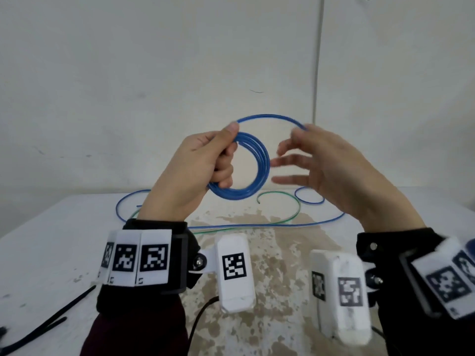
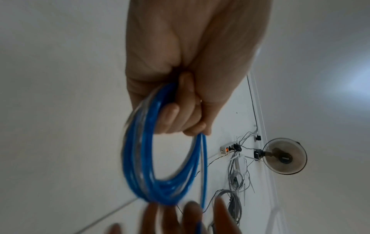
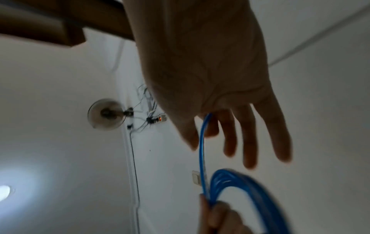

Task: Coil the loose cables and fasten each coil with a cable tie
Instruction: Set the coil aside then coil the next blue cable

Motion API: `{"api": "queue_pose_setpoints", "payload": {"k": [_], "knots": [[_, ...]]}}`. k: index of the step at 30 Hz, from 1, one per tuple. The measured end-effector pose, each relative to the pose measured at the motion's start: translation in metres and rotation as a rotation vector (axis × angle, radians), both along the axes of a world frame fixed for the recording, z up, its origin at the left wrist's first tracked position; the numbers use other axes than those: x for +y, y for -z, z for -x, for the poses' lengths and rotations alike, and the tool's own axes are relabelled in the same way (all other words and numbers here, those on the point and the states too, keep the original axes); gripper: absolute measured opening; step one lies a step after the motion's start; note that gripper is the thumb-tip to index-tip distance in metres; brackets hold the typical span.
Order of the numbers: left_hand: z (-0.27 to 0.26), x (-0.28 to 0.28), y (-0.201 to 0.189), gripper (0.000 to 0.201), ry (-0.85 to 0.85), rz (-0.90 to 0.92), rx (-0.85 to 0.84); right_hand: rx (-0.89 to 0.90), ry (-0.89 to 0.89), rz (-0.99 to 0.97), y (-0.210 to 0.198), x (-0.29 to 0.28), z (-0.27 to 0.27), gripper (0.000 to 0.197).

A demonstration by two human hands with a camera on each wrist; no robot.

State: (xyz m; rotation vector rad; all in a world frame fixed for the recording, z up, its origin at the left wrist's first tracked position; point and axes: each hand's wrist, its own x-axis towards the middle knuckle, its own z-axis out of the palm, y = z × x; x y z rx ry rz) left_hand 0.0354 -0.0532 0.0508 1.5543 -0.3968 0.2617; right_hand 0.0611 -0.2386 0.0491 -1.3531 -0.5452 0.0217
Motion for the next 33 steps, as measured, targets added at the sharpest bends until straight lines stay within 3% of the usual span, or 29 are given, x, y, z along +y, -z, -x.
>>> {"api": "queue_pose_setpoints", "payload": {"k": [2,4,22,27,33], "knots": [[-0.001,0.0,-0.001,0.038,-0.031,0.091,-0.016,-0.04,-0.059,0.225,0.006,0.005,0.004,0.024],[-0.002,-0.003,-0.001,0.038,-0.049,0.143,-0.02,-0.046,-0.092,0.291,0.012,0.012,0.005,0.038],[-0.002,0.003,-0.006,0.041,0.183,0.405,0.117,-0.2,-0.122,0.224,0.01,0.015,0.007,0.026],[-0.002,0.006,-0.006,0.041,0.134,0.445,0.145,-0.176,-0.148,0.223,0.011,0.018,0.009,0.011],[-0.003,0.002,-0.005,0.043,0.022,0.342,0.123,0.031,-0.177,0.271,0.004,0.015,0.007,0.055]]}}
